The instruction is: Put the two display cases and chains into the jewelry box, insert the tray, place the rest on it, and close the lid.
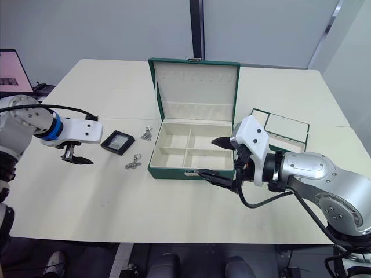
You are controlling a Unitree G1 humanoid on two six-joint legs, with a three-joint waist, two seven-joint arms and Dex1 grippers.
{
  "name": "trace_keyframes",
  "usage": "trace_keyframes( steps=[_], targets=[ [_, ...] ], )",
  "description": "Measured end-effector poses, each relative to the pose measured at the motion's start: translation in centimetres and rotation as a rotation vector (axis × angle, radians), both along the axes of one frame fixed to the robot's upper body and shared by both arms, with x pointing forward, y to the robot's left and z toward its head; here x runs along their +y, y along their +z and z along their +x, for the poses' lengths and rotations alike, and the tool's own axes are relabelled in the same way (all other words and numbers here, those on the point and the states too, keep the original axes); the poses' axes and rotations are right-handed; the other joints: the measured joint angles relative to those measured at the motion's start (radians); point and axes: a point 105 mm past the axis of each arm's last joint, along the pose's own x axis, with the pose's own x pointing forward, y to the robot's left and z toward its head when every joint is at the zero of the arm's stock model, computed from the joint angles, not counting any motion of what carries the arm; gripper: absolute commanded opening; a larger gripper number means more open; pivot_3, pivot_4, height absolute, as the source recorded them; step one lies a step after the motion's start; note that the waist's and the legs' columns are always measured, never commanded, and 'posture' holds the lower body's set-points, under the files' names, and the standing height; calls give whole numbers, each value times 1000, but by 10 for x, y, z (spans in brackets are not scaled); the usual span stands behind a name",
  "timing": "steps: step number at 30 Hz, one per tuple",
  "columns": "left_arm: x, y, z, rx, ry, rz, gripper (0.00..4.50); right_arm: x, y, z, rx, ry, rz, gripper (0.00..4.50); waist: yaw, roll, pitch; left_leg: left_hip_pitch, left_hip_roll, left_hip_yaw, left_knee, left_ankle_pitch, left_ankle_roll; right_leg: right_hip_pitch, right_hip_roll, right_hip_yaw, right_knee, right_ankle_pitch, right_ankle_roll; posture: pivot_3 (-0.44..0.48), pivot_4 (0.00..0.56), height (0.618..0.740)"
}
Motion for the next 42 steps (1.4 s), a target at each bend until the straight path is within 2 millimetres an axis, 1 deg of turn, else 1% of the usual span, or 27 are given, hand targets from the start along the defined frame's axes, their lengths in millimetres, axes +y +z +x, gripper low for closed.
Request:
trace_keyframes(
  steps=[5,11,16,23,26,27,33,34,38,42],
  targets=[
    [0,-5,7,21,-35,41,4500,0,-1,0,2,0,1,4476,0,0,0,0,0,0,0,0,0,0,0,-1,0,0,0,0,150,740],
    [-8,-16,19,17,-63,53,4500,-1,-2,-2,1,1,-6,4476,-1,0,0,0,0,-1,0,0,0,1,0,-1,1,0,0,0,150,740],
    [-10,-25,21,32,-73,71,4500,-2,-4,-4,3,-1,-13,4476,-2,0,0,0,0,-1,1,1,-1,1,0,-1,2,0,0,0,150,740],
    [-12,-24,26,14,-78,83,4500,-3,-6,-5,2,-14,-18,4476,-1,0,0,0,0,-1,1,1,-1,1,0,-1,3,0,0,0,150,740],
    [-14,-26,27,20,-84,89,3914,-3,-6,-5,4,-16,-22,4500,-1,0,0,0,0,-1,1,1,-1,1,0,-1,4,0,0,0,150,740],
    [-14,-27,27,21,-84,90,3627,-4,-7,-5,5,-17,-24,4500,-1,0,0,0,0,-1,1,1,-1,0,0,-1,4,0,0,0,150,740],
    [-12,-28,26,24,-82,94,1678,-7,-11,-5,22,-30,-29,4500,-1,-1,0,0,0,-1,2,1,-1,1,0,-1,5,0,0,0,150,740],
    [-13,-28,27,23,-83,96,1287,-7,-11,-5,20,-30,-28,4500,-1,-1,0,0,0,-1,2,1,-1,1,0,-2,5,0,0,0,150,740],
    [-14,-28,28,19,-89,99,91,-7,-9,-7,12,-29,-26,4500,-1,-1,0,0,0,-2,2,1,-1,1,0,-2,6,0,0,0,150,740],
    [-13,-28,28,22,-84,97,34,-6,-8,-9,6,-20,-23,4500,-1,-1,0,0,0,-2,2,2,-1,1,0,-2,6,0,0,0,150,740]
  ],
)
